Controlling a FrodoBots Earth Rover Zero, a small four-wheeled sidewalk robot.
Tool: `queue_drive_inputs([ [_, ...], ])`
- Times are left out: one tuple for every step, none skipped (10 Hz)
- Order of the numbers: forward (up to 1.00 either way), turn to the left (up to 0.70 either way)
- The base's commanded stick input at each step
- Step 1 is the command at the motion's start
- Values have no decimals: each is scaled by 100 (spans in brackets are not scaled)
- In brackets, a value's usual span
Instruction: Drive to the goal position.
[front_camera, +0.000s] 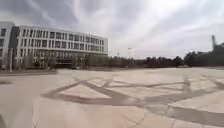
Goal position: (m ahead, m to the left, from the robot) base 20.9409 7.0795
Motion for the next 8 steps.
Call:
queue_drive_inputs([
  [70,0],
  [70,0],
  [70,0],
  [70,0],
  [70,0],
  [70,0],
  [70,0],
  [70,0],
])
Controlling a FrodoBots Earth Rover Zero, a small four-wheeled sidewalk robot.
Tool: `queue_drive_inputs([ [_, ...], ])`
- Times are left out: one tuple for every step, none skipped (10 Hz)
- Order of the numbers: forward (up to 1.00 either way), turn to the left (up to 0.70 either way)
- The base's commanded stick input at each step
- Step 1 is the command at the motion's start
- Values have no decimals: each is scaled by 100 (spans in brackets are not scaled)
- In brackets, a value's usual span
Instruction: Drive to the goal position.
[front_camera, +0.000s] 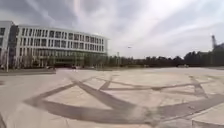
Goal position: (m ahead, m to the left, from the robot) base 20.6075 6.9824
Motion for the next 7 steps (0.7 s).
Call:
queue_drive_inputs([
  [70,0],
  [70,0],
  [70,0],
  [70,0],
  [70,0],
  [70,0],
  [70,0],
])
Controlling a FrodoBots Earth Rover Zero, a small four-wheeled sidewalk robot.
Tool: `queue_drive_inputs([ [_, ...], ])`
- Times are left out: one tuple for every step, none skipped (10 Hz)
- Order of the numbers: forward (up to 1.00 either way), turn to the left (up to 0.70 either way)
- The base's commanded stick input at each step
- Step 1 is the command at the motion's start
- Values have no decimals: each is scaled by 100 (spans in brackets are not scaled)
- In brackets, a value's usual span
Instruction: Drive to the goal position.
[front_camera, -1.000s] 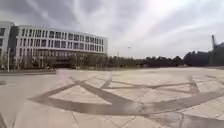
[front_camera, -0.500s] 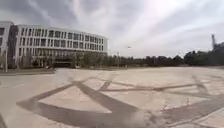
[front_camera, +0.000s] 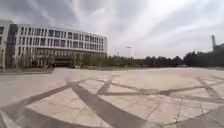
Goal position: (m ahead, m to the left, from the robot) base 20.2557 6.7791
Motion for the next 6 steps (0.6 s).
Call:
queue_drive_inputs([
  [70,0],
  [70,0],
  [70,0],
  [70,0],
  [70,0],
  [70,0],
])
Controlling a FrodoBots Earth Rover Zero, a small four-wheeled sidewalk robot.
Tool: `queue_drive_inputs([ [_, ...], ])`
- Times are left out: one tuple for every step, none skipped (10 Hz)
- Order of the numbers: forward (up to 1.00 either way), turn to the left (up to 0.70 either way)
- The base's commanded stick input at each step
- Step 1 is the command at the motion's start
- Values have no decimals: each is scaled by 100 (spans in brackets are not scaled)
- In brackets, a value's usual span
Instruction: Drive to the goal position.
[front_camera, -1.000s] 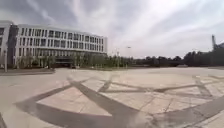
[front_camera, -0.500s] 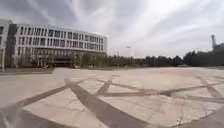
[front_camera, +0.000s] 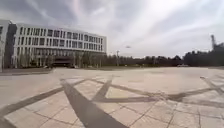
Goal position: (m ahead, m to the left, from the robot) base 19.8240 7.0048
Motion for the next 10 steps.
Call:
queue_drive_inputs([
  [70,0],
  [70,0],
  [70,0],
  [70,0],
  [70,0],
  [70,0],
  [70,0],
  [70,0],
  [70,0],
  [70,0],
])
